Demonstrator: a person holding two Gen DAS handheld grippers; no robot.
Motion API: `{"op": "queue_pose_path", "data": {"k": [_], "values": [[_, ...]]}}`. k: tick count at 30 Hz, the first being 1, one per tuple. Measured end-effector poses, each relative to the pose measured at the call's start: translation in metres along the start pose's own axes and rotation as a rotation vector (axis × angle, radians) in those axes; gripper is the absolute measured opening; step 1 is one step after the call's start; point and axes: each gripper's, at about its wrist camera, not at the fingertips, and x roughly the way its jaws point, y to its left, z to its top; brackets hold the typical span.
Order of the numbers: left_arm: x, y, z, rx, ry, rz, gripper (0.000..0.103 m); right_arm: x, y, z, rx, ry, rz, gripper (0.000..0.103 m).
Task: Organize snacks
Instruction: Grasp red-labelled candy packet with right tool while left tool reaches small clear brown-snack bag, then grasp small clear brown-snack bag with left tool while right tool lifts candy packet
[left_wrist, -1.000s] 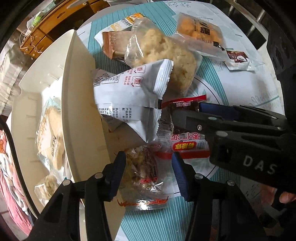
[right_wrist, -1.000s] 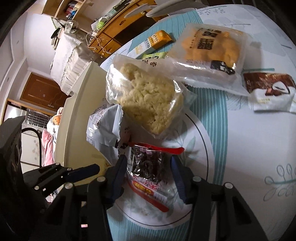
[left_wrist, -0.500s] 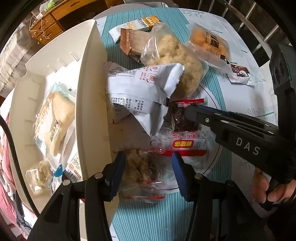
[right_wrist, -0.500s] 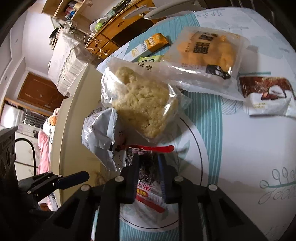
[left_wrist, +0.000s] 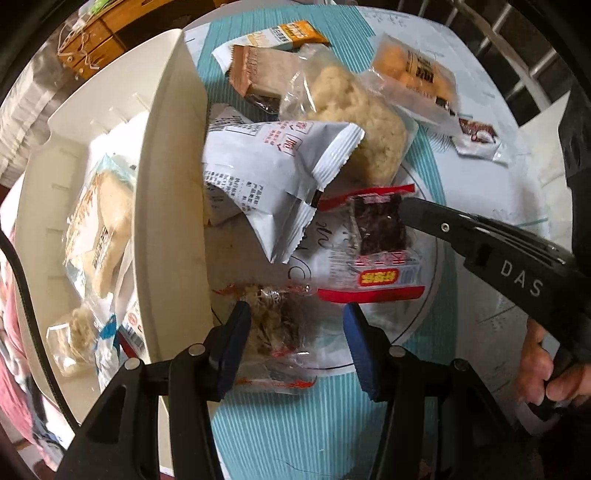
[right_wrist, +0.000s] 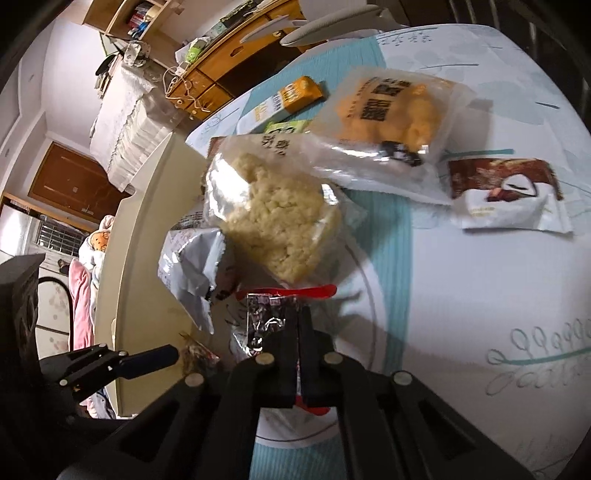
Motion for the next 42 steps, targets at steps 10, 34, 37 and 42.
{"op": "queue_pose_path", "data": {"k": [10, 34, 37, 42], "values": [[-0.016, 0.035, -0.021, -0.193, -0.024, -0.154, 0.051, -0.025, -0.014, -0.003, 0.013, -0.02, -0.009, 0.0], [0.022, -0.024, 0.004, 0.034, -0.005, 0.148, 0.059, -0.025, -0.015, -0.01, 0.005, 0.04, -0.035, 0.031], [0.029, -0.041, 0.005, 0.095, -0.002, 0.226, 0.059, -0.026, -0.015, -0.009, -0.014, 0.046, -0.046, 0.037], [0.03, -0.058, 0.006, 0.124, -0.017, 0.237, 0.059, -0.03, -0.019, -0.009, -0.013, 0.039, -0.059, 0.038]]}}
